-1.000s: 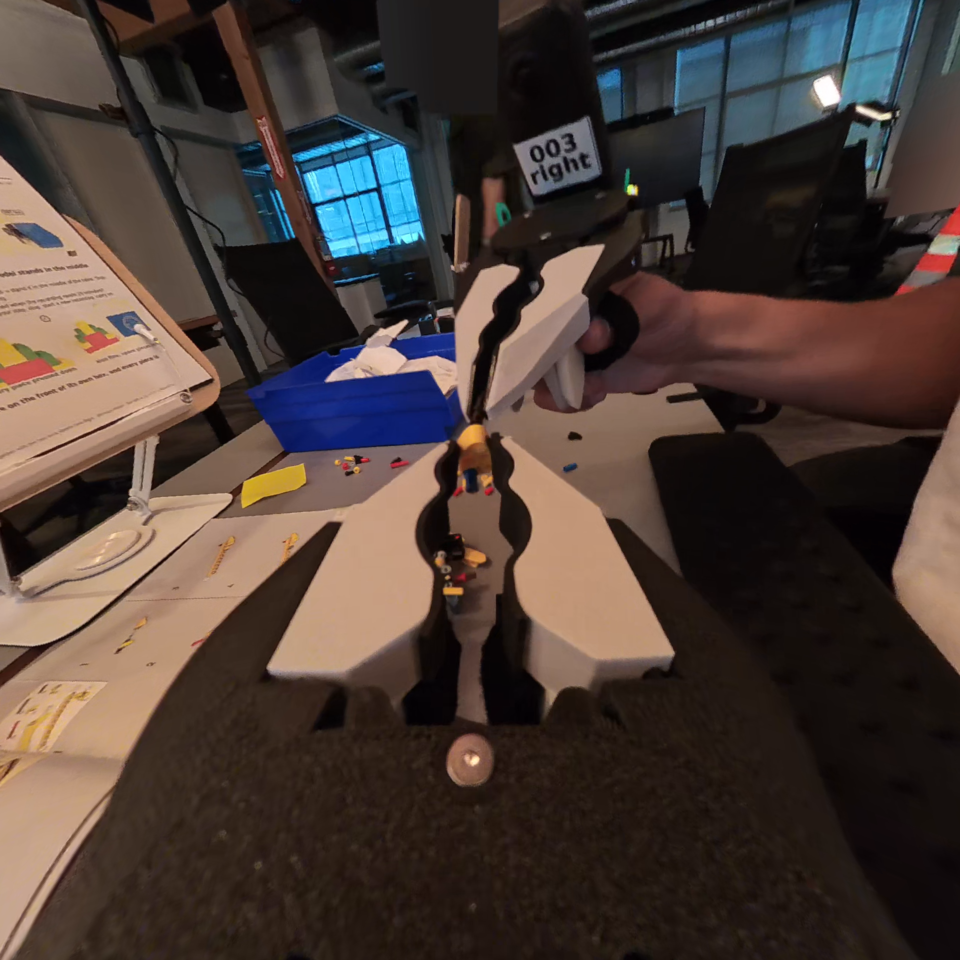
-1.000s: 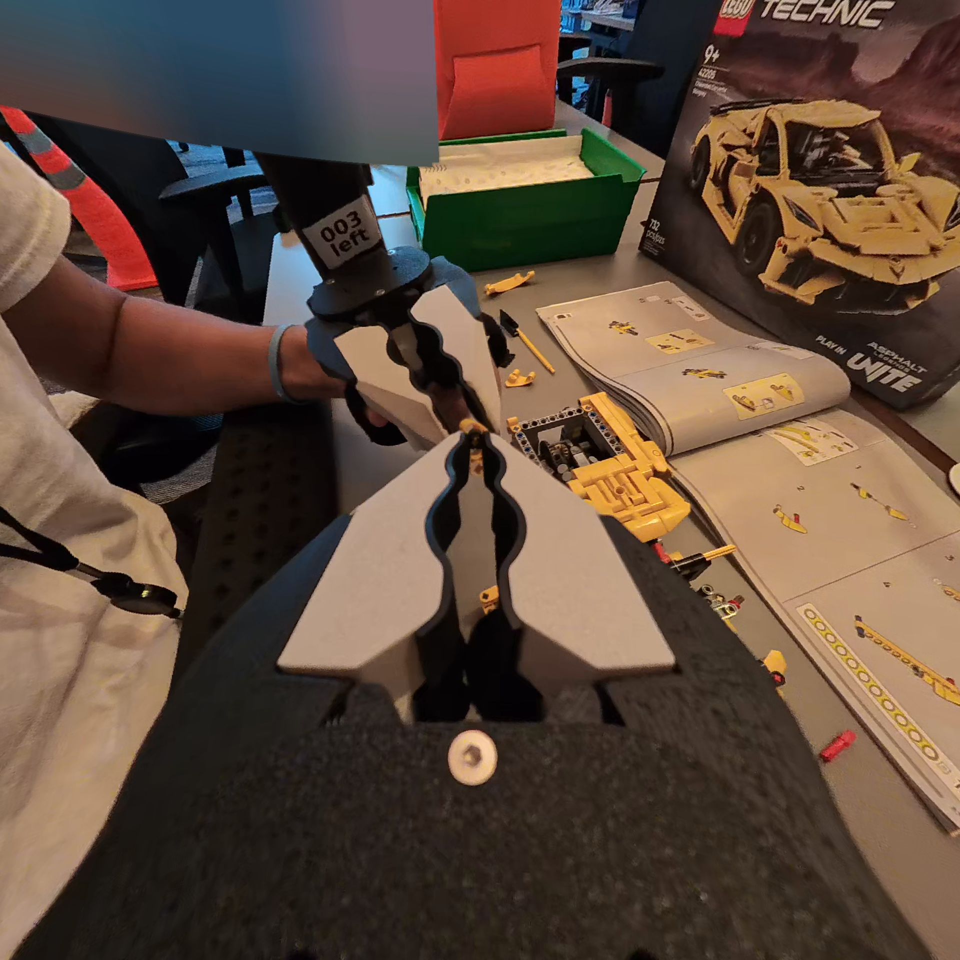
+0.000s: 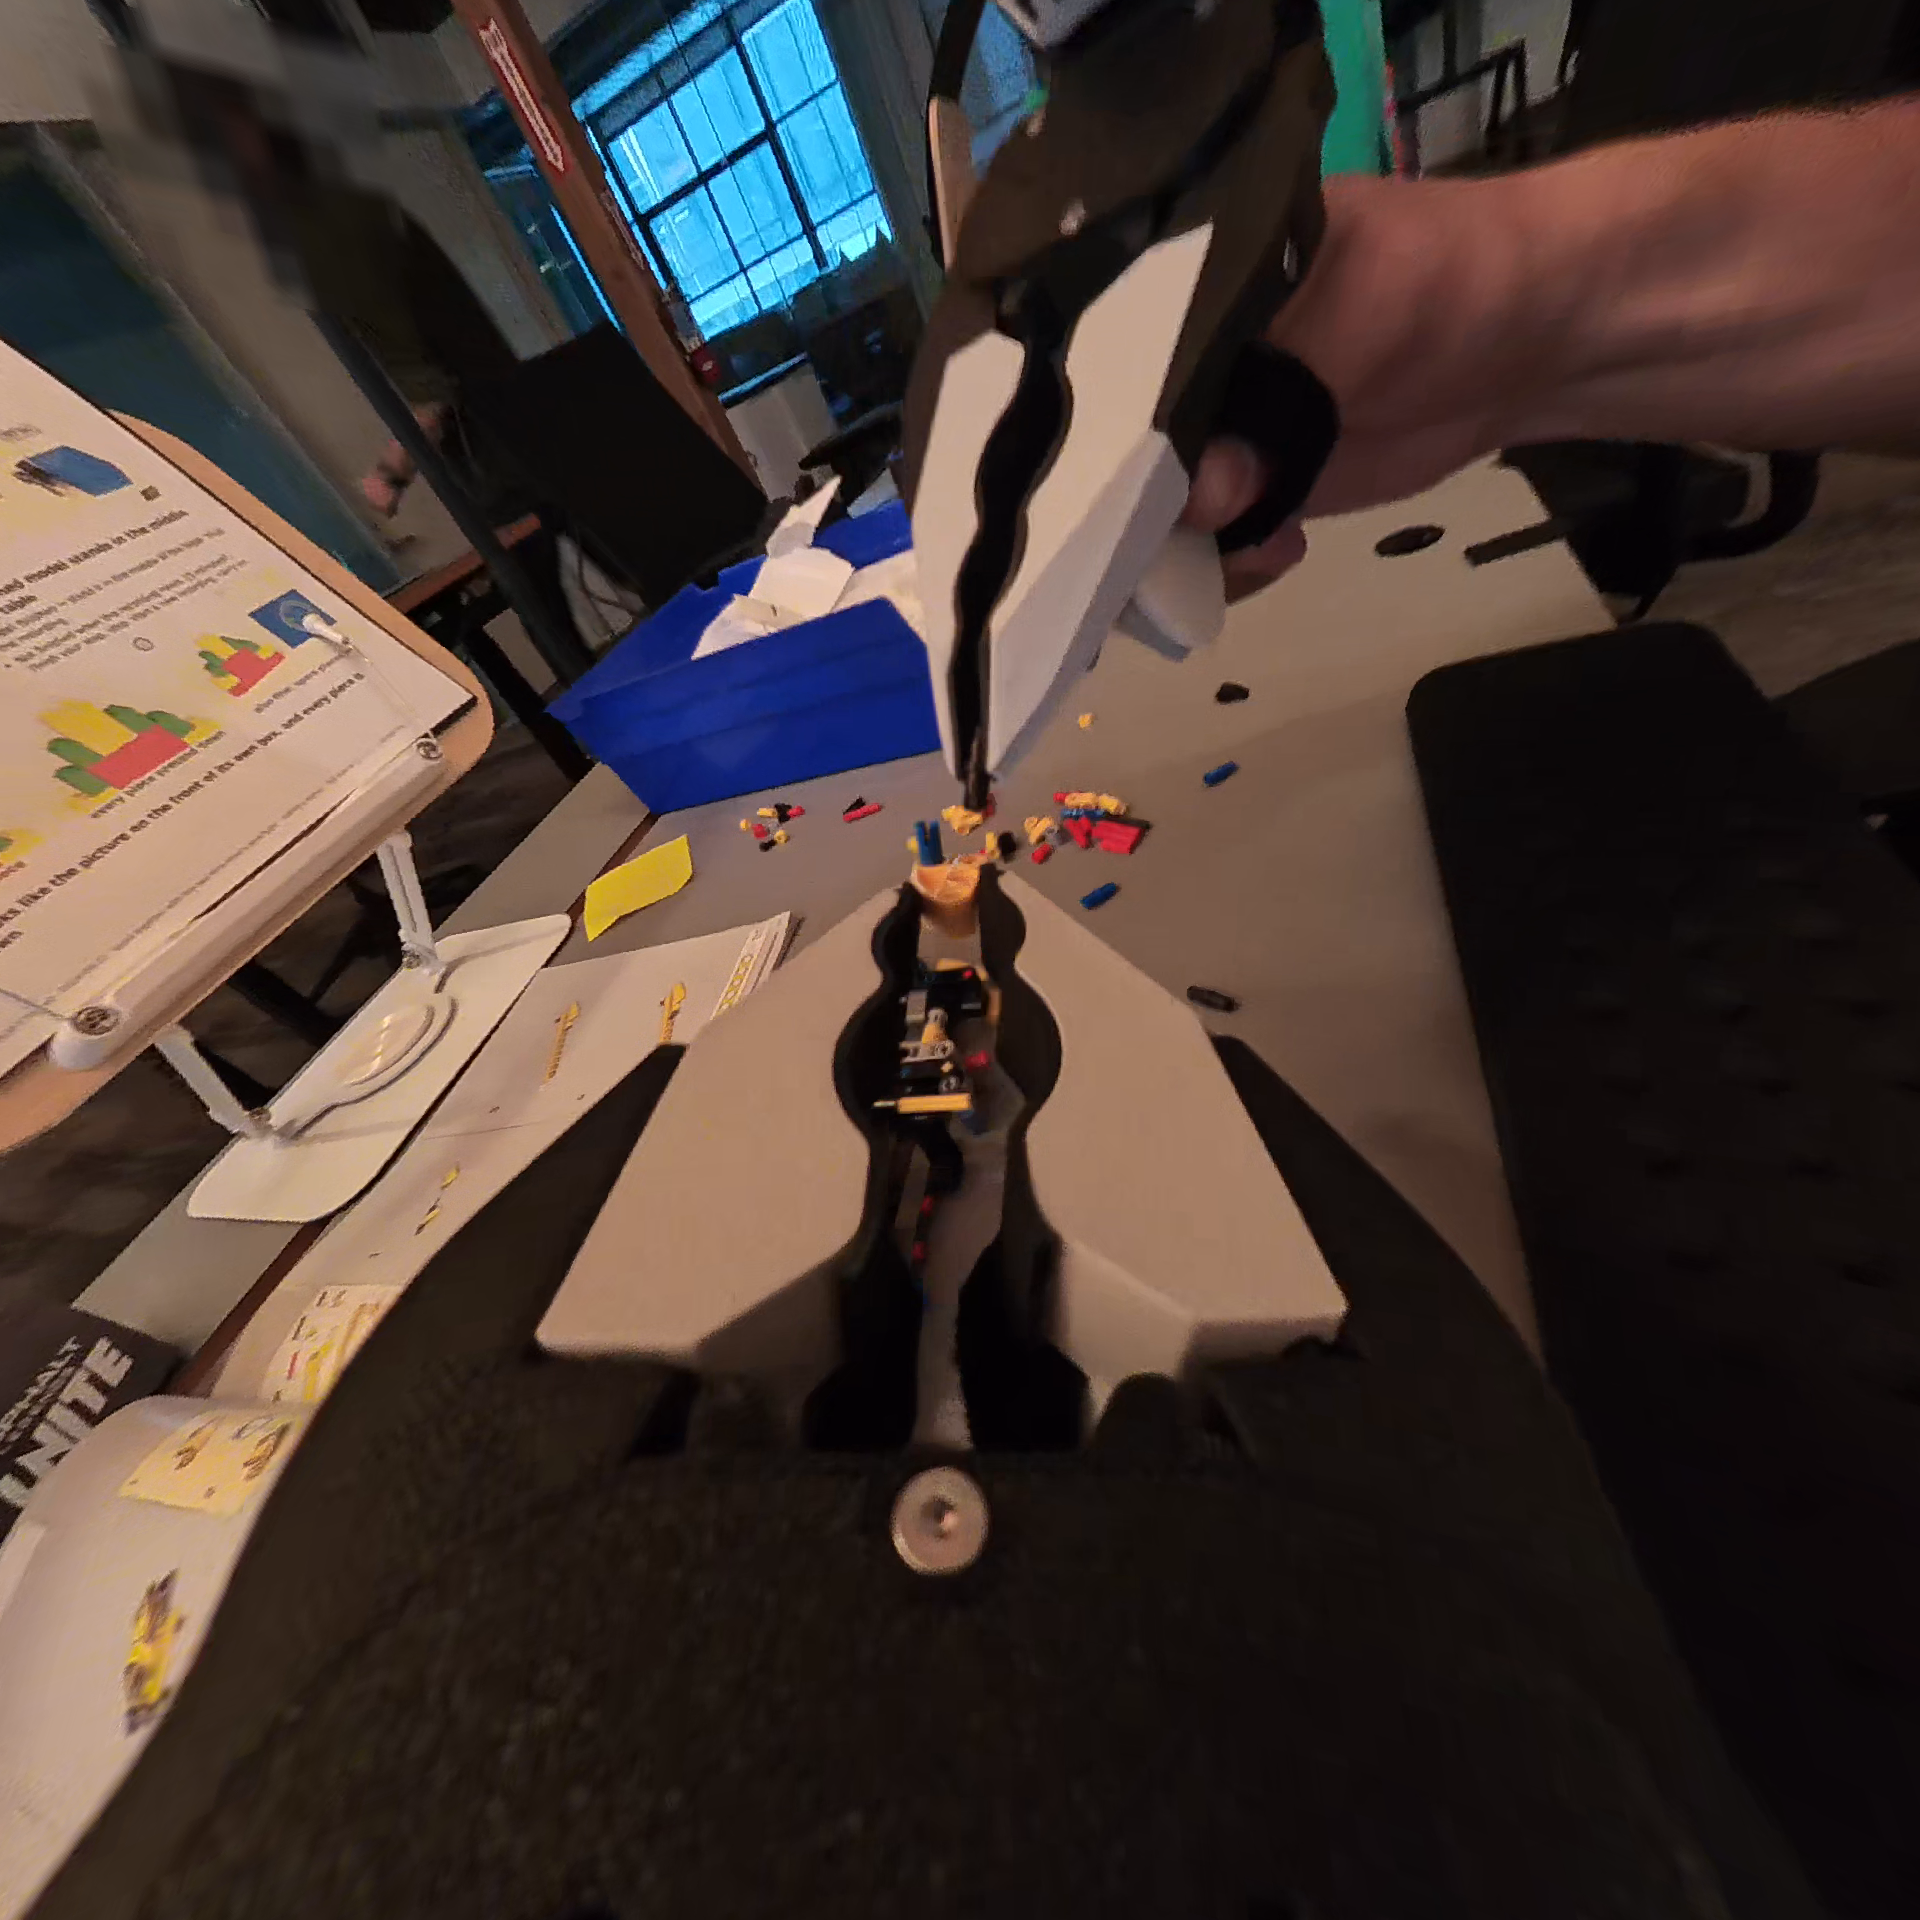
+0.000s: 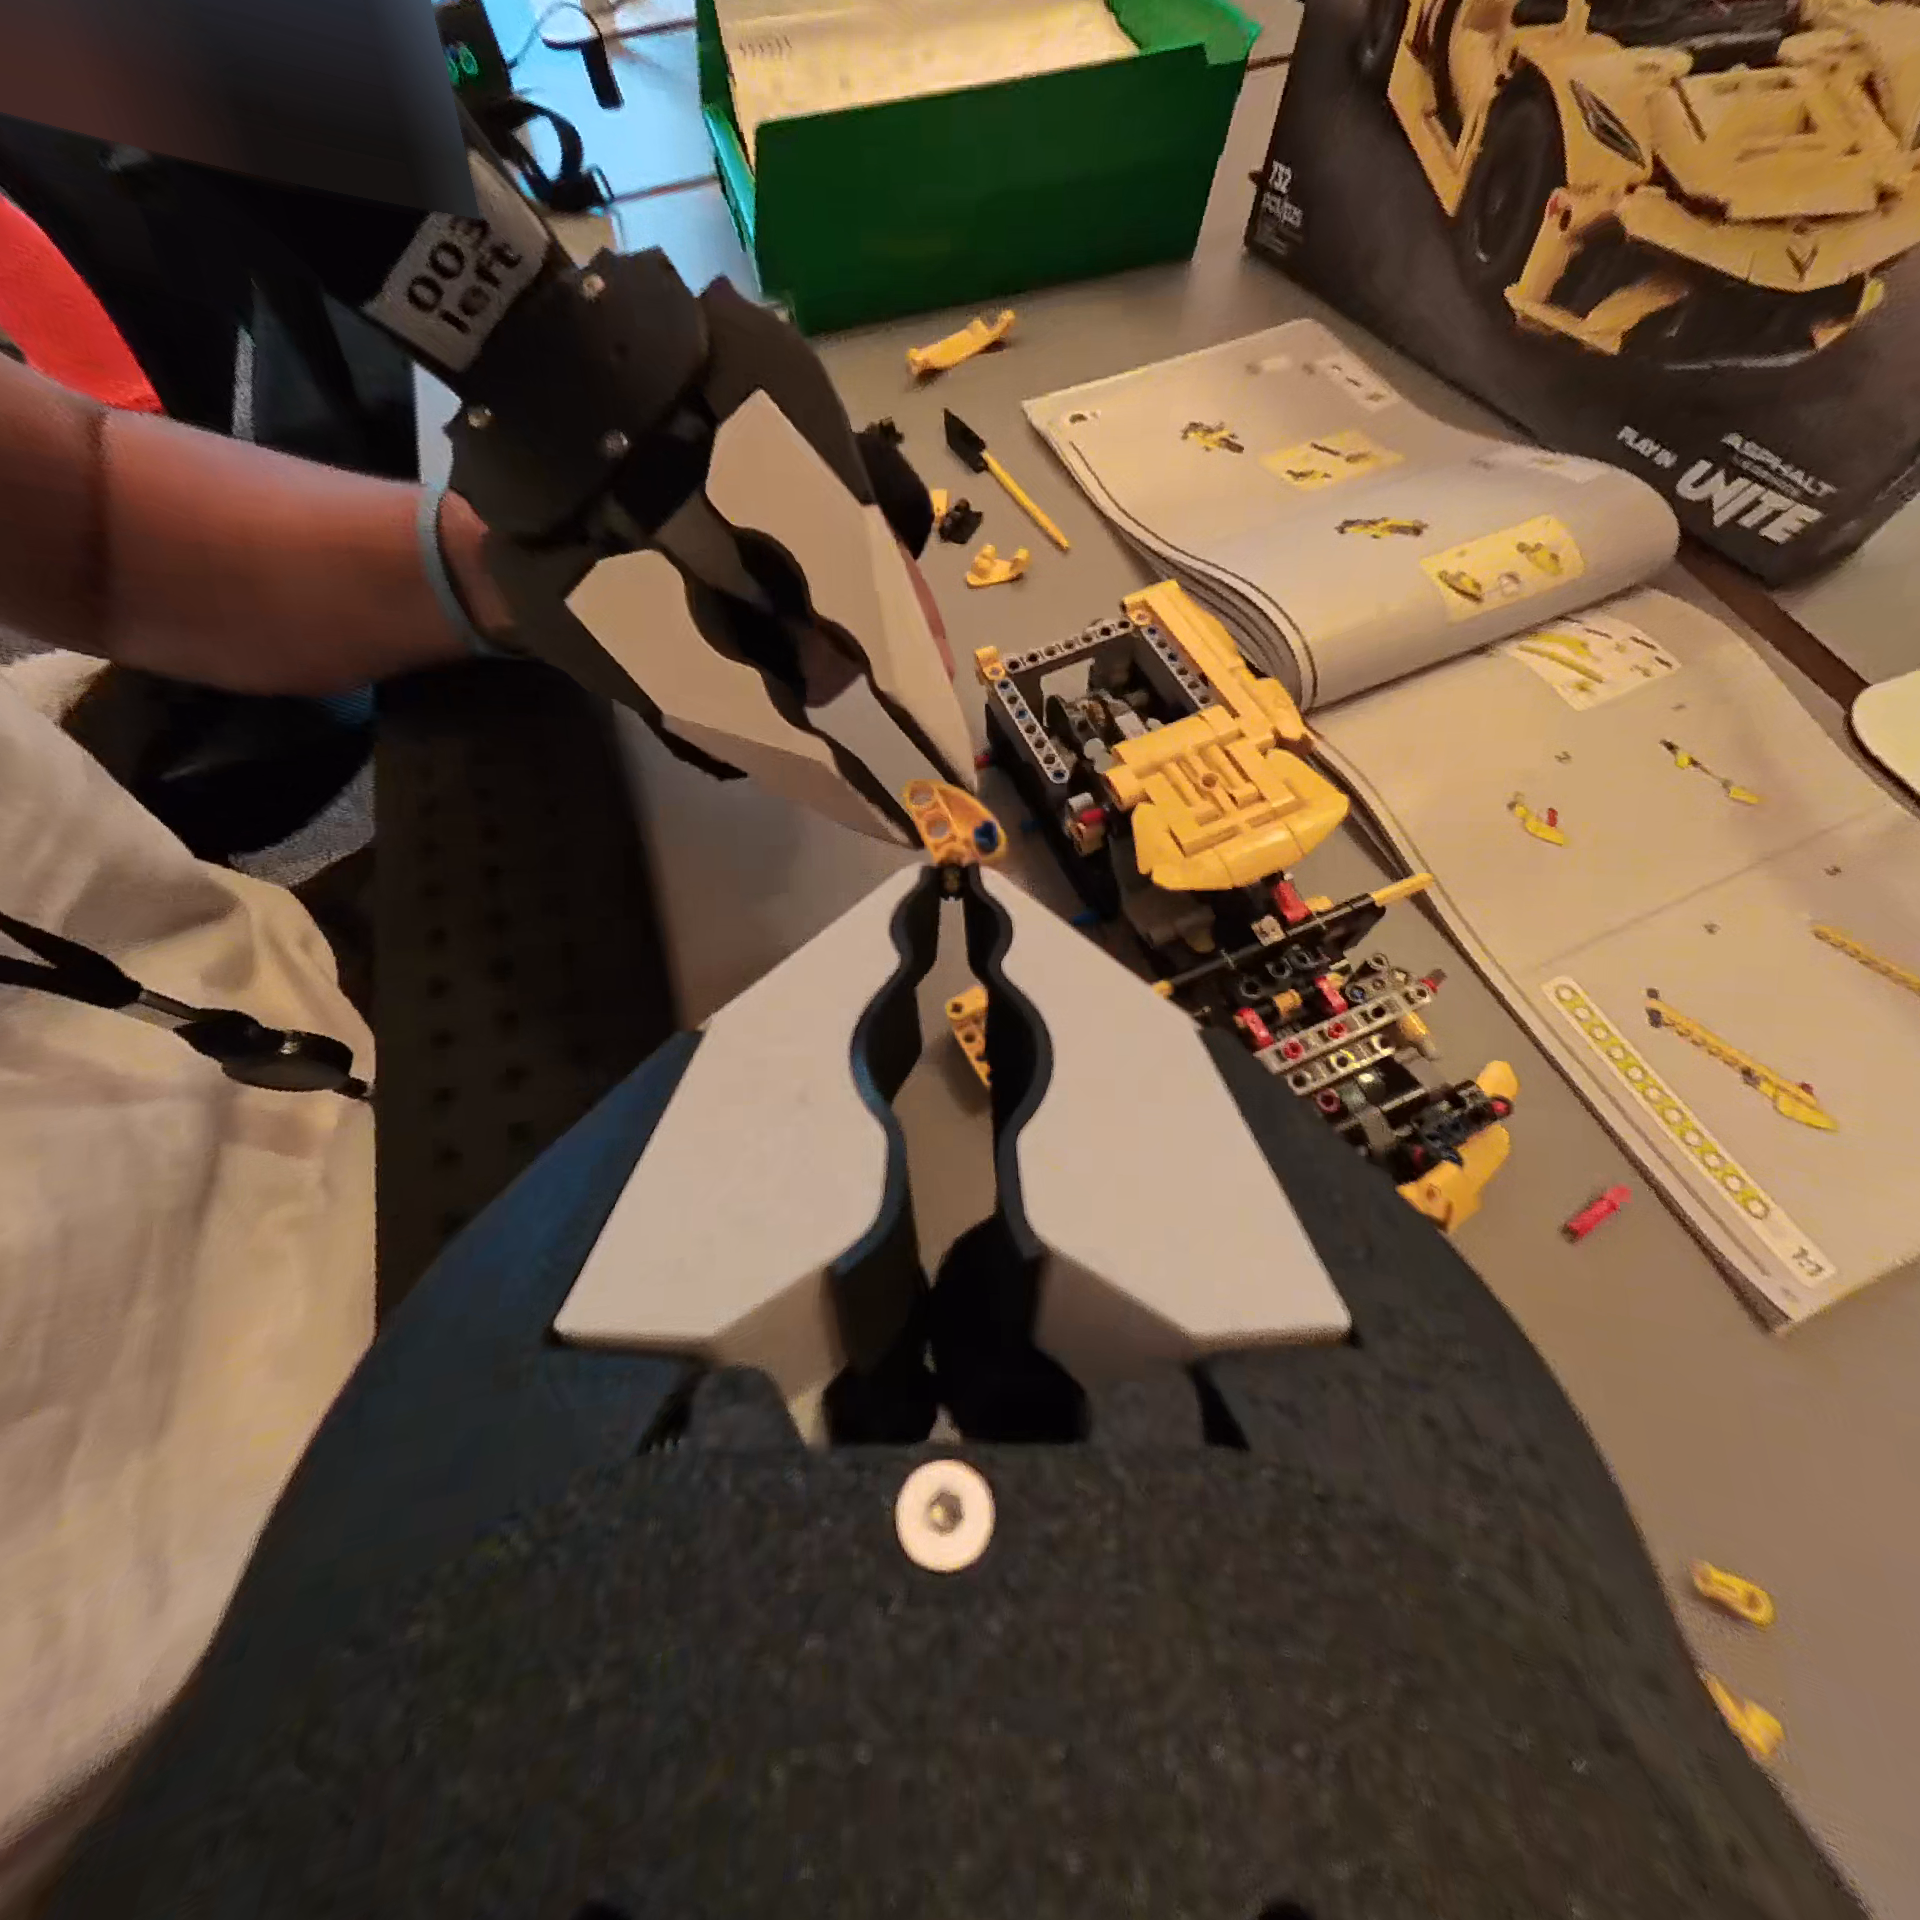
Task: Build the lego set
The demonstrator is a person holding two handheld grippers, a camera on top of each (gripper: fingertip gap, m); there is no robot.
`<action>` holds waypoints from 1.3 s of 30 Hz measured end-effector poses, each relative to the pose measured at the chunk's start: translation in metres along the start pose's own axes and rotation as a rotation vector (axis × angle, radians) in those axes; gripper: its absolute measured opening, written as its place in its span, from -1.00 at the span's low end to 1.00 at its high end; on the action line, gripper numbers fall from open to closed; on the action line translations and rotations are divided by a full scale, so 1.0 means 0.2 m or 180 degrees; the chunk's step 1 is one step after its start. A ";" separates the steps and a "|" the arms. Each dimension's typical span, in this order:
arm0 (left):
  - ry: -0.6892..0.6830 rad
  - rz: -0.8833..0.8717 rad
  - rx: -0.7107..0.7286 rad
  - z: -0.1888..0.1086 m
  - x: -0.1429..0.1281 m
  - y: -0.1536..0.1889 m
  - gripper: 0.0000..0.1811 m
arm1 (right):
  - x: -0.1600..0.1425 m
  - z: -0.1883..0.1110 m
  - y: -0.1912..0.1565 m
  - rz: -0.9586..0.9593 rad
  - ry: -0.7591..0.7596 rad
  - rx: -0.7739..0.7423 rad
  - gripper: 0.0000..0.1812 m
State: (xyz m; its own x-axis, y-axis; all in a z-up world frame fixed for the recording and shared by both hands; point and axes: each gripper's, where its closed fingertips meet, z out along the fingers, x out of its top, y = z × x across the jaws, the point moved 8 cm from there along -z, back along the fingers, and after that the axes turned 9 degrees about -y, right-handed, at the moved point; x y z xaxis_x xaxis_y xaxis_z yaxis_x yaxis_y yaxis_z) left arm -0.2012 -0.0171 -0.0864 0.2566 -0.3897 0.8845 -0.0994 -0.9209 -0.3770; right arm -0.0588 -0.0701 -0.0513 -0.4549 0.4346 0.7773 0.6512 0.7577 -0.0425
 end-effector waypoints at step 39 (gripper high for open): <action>-0.1952 -0.0435 -0.1173 -0.13 -0.40 0.23 -0.90 | -0.35 0.21 0.12 0.0607 0.0776 0.0069 -0.96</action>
State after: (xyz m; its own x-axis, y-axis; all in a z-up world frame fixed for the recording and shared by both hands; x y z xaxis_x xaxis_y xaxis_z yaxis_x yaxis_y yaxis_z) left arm -0.2511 -0.0281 -0.1680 0.7717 -0.2956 0.5631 -0.3175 -0.9463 -0.0616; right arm -0.0374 -0.0610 -0.1334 -0.1648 0.4424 0.8816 0.6964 0.6851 -0.2136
